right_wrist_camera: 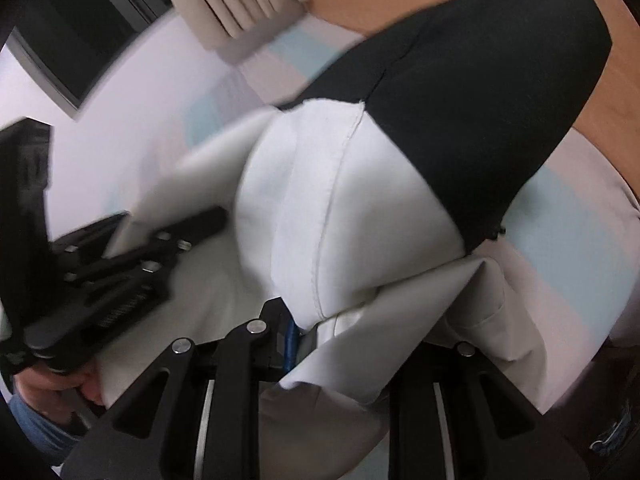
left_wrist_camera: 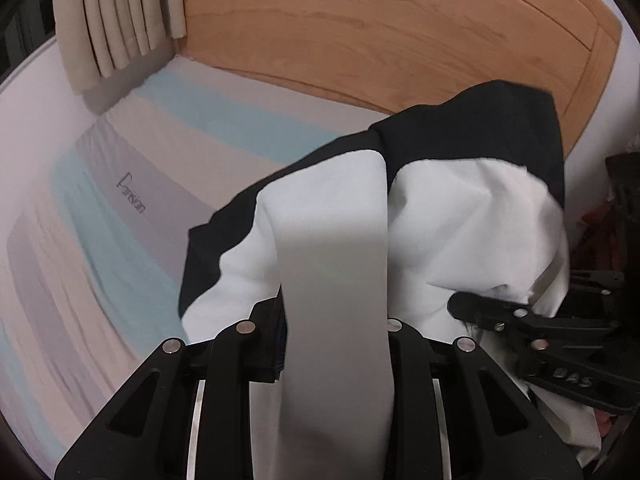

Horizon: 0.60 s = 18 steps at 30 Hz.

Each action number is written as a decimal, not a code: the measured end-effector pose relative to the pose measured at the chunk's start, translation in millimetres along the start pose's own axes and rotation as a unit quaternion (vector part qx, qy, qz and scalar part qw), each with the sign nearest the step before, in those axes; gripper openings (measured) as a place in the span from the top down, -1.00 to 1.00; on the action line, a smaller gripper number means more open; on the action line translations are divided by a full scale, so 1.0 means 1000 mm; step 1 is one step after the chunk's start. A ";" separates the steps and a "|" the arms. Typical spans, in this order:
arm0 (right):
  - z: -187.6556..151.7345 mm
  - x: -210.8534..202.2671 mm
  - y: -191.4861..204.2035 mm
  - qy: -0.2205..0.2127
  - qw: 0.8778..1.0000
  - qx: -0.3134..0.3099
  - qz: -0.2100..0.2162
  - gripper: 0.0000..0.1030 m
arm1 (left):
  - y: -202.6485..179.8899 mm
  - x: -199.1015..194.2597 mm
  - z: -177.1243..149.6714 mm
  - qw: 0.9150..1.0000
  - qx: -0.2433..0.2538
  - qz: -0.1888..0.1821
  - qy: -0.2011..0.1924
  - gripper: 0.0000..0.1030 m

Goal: Fold large clothes

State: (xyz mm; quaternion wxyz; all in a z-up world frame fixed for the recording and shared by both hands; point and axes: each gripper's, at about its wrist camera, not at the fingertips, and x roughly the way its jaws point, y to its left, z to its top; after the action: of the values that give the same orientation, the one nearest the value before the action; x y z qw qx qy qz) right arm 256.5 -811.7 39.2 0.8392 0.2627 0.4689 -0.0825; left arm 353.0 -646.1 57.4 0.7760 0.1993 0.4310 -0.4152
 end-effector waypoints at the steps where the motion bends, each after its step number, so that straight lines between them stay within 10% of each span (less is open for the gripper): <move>1: -0.001 0.011 -0.013 0.010 1.000 0.000 -0.007 0.62 | 0.001 0.006 0.001 1.000 -0.006 -0.001 -0.001 0.51; 18: -0.010 0.134 -0.050 0.084 0.993 -0.002 -0.084 0.60 | -0.040 0.118 0.001 0.999 0.003 0.049 -0.003 0.33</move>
State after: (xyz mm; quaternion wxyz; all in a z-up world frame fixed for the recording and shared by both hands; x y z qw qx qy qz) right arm 303.2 -835.1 -94.4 0.7878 0.2262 0.5580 -0.1295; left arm 353.7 -725.3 -38.4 0.7962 0.2206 0.4172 -0.3787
